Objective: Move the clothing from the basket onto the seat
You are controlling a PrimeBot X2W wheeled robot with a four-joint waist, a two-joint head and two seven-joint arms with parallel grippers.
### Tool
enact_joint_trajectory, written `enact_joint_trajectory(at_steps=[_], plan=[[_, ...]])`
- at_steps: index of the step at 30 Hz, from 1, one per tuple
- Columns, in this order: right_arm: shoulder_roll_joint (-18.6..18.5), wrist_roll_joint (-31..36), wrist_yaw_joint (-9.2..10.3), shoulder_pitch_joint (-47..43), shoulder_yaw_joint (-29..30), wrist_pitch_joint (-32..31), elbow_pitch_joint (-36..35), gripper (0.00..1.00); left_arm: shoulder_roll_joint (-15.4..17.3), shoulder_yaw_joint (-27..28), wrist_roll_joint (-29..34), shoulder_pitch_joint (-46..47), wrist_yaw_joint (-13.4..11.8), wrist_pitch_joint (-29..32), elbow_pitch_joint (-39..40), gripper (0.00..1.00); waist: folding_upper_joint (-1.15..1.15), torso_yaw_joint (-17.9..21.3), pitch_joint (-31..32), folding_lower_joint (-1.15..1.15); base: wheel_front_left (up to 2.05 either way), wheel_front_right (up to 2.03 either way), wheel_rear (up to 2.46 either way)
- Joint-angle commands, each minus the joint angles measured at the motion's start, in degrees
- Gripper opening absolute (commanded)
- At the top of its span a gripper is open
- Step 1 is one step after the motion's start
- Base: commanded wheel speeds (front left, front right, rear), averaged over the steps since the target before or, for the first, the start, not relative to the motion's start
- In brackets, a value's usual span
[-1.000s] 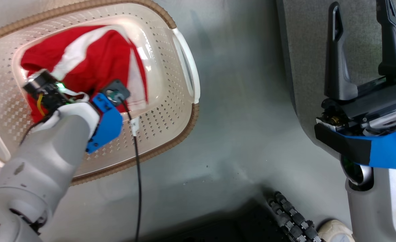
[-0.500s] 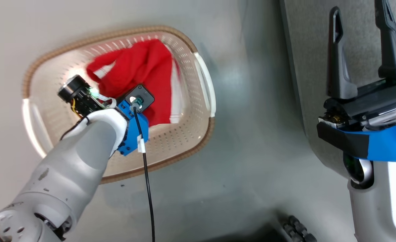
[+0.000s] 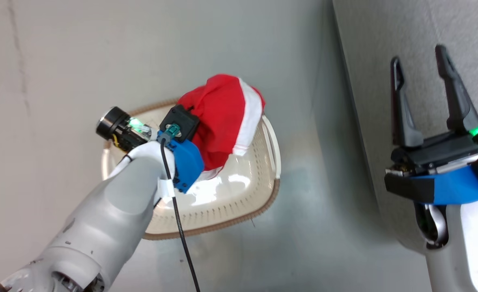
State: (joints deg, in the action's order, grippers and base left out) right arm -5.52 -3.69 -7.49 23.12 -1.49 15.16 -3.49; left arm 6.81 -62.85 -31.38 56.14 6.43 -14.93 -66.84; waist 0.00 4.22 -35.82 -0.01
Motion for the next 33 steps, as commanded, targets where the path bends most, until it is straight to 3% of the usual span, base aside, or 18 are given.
enact_joint_trajectory(at_steps=[1, 12, 18, 33], plan=[[-0.5, -0.5, -0.01, -1.7, 0.3, 0.0, 0.7, 1.00, 0.7, 1.5, -0.2, -1.5, -0.8, -0.3, 2.7, 0.00, 0.00, -2.8, 6.1, 0.01, 0.00, 0.00, 0.00], [-0.6, -1.3, -0.01, -9.0, 0.9, 0.0, 4.1, 1.00, 4.6, 12.5, 1.0, -9.9, -2.8, -0.3, 17.2, 0.00, 0.00, -5.2, 18.9, 0.01, 0.00, 0.00, 0.00], [-0.1, -1.8, -0.01, -12.8, 0.8, 0.0, 5.2, 1.00, 4.8, 18.1, 2.7, -15.2, -2.8, -0.3, 24.0, 0.00, 0.00, -6.1, 24.7, 0.01, 0.00, 0.00, 0.00], [1.3, -2.3, -0.01, -19.7, 0.8, 0.0, 6.4, 1.00, 5.1, 22.9, 6.3, -26.1, -2.1, -0.3, 33.5, 0.00, 0.00, -8.1, 33.2, 0.01, 0.00, 0.00, 0.00]])
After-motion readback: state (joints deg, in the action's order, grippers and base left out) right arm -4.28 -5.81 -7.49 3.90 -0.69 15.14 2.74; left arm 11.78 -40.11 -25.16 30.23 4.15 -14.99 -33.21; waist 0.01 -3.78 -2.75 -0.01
